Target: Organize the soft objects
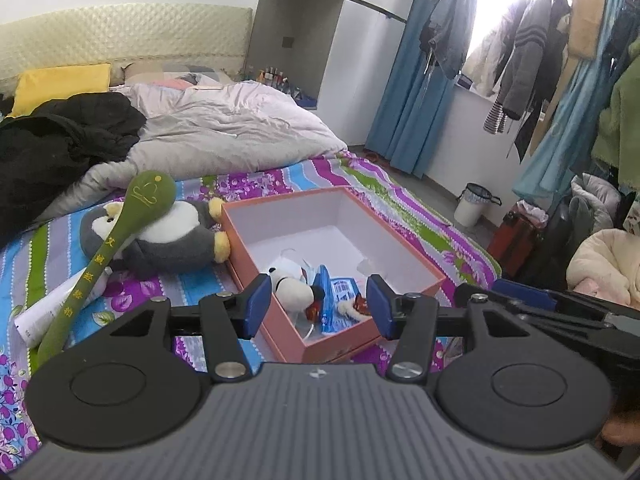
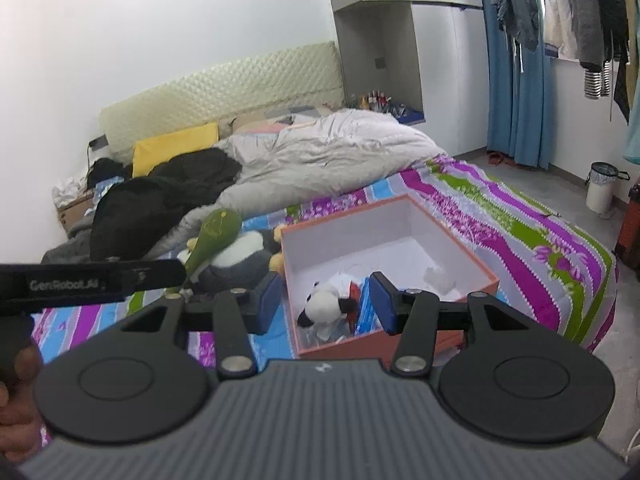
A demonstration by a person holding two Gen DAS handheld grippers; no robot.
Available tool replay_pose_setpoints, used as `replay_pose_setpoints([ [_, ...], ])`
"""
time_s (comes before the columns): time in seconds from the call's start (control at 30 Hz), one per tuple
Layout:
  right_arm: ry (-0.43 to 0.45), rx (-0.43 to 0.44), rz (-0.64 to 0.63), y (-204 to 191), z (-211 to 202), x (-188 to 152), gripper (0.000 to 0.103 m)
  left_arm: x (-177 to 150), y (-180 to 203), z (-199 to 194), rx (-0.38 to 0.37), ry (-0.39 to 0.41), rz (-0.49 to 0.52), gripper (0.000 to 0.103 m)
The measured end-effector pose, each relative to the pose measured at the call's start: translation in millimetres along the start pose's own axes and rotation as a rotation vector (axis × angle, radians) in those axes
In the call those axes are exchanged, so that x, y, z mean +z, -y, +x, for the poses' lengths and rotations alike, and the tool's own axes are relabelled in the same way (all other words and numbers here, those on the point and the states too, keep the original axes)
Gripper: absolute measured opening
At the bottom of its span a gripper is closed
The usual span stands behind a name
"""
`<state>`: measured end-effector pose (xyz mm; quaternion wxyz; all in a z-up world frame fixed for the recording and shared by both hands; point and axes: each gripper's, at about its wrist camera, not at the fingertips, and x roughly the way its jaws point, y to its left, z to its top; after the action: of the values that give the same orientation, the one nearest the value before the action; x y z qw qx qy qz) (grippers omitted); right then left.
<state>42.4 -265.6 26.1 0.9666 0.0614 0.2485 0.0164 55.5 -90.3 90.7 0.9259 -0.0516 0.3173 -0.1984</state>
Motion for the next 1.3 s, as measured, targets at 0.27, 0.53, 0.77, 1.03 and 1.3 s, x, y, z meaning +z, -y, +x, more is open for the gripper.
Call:
replay_pose_setpoints([
  [0.27,-0.012,-0.025,-0.001,-3,-7,-16,0.052,-14,1,6,0.005,-0.025,-0.002,0.059],
  [0.53,-0.032,-0.020,0.012,5,-4,-20,0.052,-24,-1,10,0.013,-0.042,-0.026,0.065],
  [0.77,-0.029,-0.028,0.030,15,-3,-19,0.072,-23,0,13,0.031,-0.053,-0.012,0.087],
  [1.03,-0.026,-0.068,0.013,20,2,-19,0.088,-19,-5,20,0.022,-0.058,-0.049,0.100],
  [1.3,-0.021,-0.087,0.016,23,5,-20,0.088,-18,-8,23,0.047,-0.056,-0.055,0.103],
])
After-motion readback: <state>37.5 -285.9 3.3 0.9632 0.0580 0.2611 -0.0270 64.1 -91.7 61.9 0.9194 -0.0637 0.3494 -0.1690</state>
